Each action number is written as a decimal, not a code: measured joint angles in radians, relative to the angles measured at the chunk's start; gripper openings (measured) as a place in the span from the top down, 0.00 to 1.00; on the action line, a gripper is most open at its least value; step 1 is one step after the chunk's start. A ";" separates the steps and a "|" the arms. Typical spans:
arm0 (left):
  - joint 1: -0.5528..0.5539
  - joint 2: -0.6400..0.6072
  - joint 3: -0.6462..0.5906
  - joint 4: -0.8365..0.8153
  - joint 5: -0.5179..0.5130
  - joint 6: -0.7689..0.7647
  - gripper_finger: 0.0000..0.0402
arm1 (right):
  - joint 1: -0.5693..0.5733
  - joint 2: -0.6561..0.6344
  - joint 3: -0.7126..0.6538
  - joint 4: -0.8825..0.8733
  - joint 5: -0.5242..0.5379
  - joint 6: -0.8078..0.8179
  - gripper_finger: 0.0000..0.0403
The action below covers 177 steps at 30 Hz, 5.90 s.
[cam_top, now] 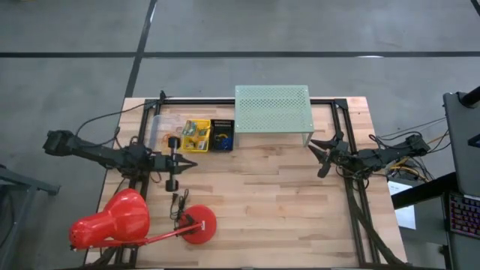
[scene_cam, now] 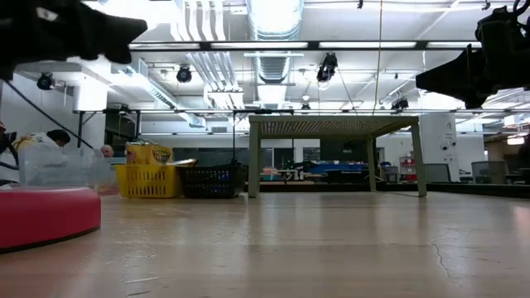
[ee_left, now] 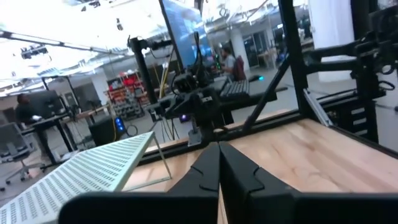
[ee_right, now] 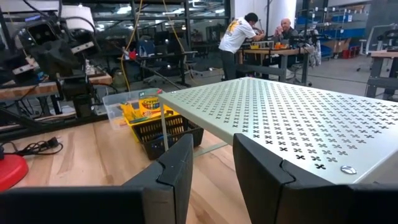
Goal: Pick & Place Office Desk Supplies
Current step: Put the black bin with the spring rubberbands on the shelf
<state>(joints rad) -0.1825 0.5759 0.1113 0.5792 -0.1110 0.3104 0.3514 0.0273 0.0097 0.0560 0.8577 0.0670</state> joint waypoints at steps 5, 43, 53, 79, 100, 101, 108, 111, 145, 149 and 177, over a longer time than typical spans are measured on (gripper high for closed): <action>0.000 -0.117 -0.102 -0.001 0.087 0.005 0.99 | 0.000 0.000 0.000 0.000 0.000 0.000 0.72; 0.000 -0.533 0.101 -0.913 0.127 0.030 1.00 | -0.001 0.009 0.000 0.000 0.000 0.000 0.72; 0.001 -0.528 -0.040 -0.731 0.120 0.032 1.00 | -0.001 0.008 0.000 0.000 0.000 0.000 0.72; 0.001 -0.513 -0.066 -0.674 0.105 0.030 0.96 | -0.001 0.008 0.000 0.000 -0.001 0.000 0.72; 0.001 -0.513 -0.066 -0.676 0.105 0.030 0.95 | -0.001 0.008 0.000 0.000 -0.001 0.000 0.72; 0.001 -0.513 -0.066 -0.676 0.105 0.030 0.95 | -0.001 0.008 0.000 0.001 -0.001 0.000 0.72; 0.001 -0.513 -0.066 -0.676 0.104 0.030 0.95 | -0.001 0.008 0.000 0.000 0.000 0.000 0.72; 0.001 -0.513 -0.066 -0.676 0.105 0.030 0.95 | 0.000 0.008 0.000 0.001 0.000 0.000 0.72; 0.001 -0.513 -0.066 -0.677 0.104 0.029 0.95 | 0.000 0.012 0.000 0.101 -0.394 -0.027 0.72; 0.001 -0.513 -0.066 -0.677 0.104 0.029 0.95 | -0.001 0.016 0.001 0.159 -0.394 -0.093 0.72; 0.001 -0.513 -0.066 -0.677 0.104 0.029 0.95 | -0.001 0.071 0.038 0.081 -0.593 -0.324 0.72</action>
<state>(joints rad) -0.1818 0.0628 0.0449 -0.0978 -0.0067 0.3397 0.3509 0.0981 0.0476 0.1374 0.2649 -0.2572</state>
